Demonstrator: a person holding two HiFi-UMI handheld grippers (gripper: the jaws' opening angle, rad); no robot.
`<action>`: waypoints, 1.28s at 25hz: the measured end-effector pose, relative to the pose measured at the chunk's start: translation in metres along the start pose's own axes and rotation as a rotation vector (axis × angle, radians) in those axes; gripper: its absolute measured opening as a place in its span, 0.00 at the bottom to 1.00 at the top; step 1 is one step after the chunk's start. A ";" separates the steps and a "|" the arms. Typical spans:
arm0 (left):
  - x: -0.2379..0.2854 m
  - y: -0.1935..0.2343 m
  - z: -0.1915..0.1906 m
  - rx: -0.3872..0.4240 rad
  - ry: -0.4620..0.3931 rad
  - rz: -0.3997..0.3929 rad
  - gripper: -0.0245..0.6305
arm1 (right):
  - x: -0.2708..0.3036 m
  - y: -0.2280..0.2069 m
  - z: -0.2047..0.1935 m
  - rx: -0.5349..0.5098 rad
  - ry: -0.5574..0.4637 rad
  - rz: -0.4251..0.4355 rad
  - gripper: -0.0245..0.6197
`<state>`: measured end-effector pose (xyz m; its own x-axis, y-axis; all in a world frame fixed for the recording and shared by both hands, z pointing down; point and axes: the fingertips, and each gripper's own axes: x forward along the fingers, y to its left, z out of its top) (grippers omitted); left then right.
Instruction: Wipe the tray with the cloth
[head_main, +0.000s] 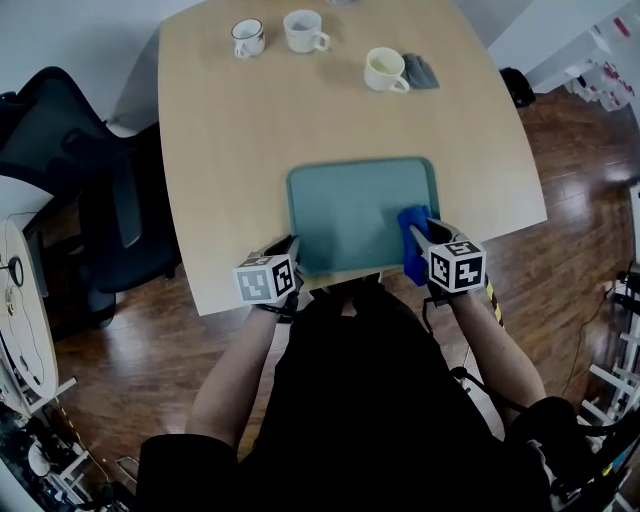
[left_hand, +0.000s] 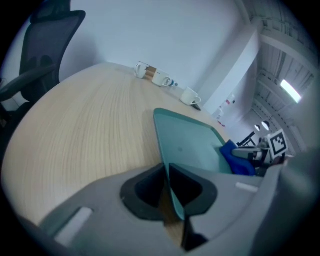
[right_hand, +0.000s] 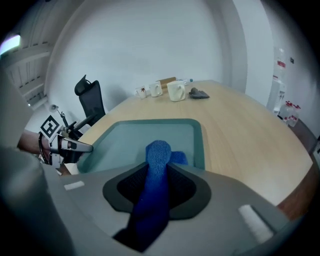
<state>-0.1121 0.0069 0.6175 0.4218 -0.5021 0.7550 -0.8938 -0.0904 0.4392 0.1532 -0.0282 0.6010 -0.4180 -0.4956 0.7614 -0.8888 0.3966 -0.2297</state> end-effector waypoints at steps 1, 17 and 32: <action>0.000 0.000 0.000 -0.001 -0.001 0.000 0.09 | 0.002 0.005 0.001 -0.003 -0.019 -0.021 0.21; 0.001 -0.003 0.000 -0.026 0.002 -0.014 0.09 | 0.079 0.202 0.041 0.098 -0.145 0.165 0.21; 0.006 -0.005 -0.006 -0.118 0.032 -0.104 0.09 | 0.109 0.152 0.076 -0.144 0.013 0.184 0.21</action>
<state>-0.1038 0.0090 0.6227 0.5172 -0.4675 0.7169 -0.8219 -0.0375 0.5684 -0.0415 -0.0807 0.6037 -0.5673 -0.3953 0.7224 -0.7613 0.5862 -0.2770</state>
